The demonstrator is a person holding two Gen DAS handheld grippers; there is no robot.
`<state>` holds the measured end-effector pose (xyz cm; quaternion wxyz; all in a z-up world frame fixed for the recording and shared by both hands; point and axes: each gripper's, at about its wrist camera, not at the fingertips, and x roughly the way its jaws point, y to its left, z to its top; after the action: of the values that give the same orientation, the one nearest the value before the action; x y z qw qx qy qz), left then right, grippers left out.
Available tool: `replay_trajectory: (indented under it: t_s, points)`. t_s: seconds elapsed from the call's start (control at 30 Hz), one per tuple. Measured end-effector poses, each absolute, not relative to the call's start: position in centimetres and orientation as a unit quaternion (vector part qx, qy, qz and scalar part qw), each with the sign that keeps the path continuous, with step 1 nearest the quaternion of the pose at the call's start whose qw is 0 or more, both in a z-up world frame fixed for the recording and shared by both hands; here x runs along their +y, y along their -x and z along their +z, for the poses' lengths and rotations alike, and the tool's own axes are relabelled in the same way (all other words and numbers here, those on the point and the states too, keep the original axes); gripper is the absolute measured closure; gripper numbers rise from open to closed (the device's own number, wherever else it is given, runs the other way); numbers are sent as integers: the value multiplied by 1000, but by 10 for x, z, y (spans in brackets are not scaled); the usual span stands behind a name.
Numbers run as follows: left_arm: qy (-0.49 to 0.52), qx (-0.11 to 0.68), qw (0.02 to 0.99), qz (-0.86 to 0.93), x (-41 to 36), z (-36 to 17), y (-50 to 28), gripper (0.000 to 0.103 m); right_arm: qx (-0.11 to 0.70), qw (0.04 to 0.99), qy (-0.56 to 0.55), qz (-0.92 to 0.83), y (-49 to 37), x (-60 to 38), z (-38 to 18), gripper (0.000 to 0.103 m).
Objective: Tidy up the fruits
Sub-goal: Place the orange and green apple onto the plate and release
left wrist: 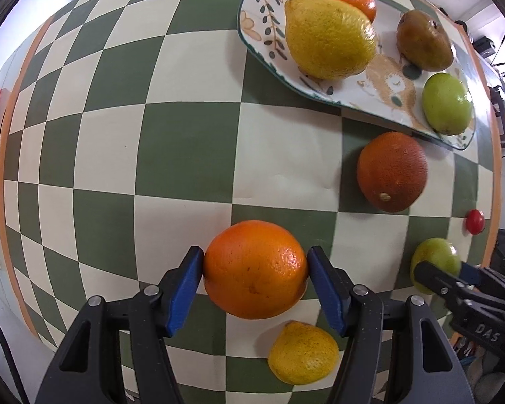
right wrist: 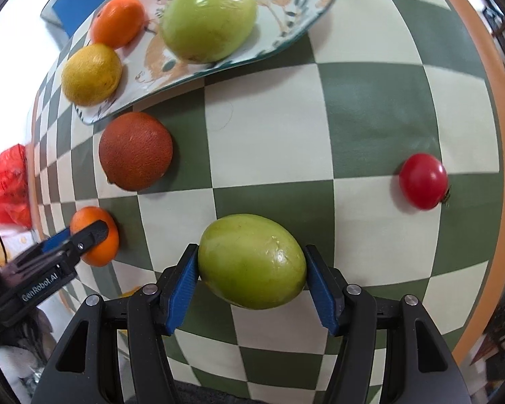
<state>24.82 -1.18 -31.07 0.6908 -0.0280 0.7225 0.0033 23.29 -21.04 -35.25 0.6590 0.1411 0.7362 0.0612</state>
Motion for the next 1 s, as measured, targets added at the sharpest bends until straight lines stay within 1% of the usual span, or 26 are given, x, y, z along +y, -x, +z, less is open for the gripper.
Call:
replay_trajectory:
  t_s: [0.1,0.27,0.37,0.5,0.63,0.77,0.93,0.97,1.0]
  points:
    - [55,712,699,-16,-13,-284,-253,42,735,662,-131,64,-231,-204,-350,39]
    - [100,681,722,-68,-34,-223,-293,42,716,654,-233,74,-234,-225,-334,39]
    - [107,675,724,-87,-45,-211,-334,42,690,660,-286,79,-249,-245,-312,39]
    - [79,686,718,-81,-73,-223,-389,42,655,688,-302,77,-288,-264,-282,39]
    - [62,704,704,-72,-81,-239,-418,41,637,714,-284,59,-336,-277,-268,39]
    - [40,712,698,-66,-85,-256,-429,41,640,724,-254,41,-371,-281,-272,39]
    - [43,722,688,-63,-89,-267,-437,41,648,720,-246,33,-398,-290,-289,39]
    - [43,719,691,-63,-88,-266,-437,40,653,716,-246,35,-399,-292,-294,39]
    - [39,715,695,-62,-88,-265,-437,37,657,709,-251,36,-401,-294,-297,39]
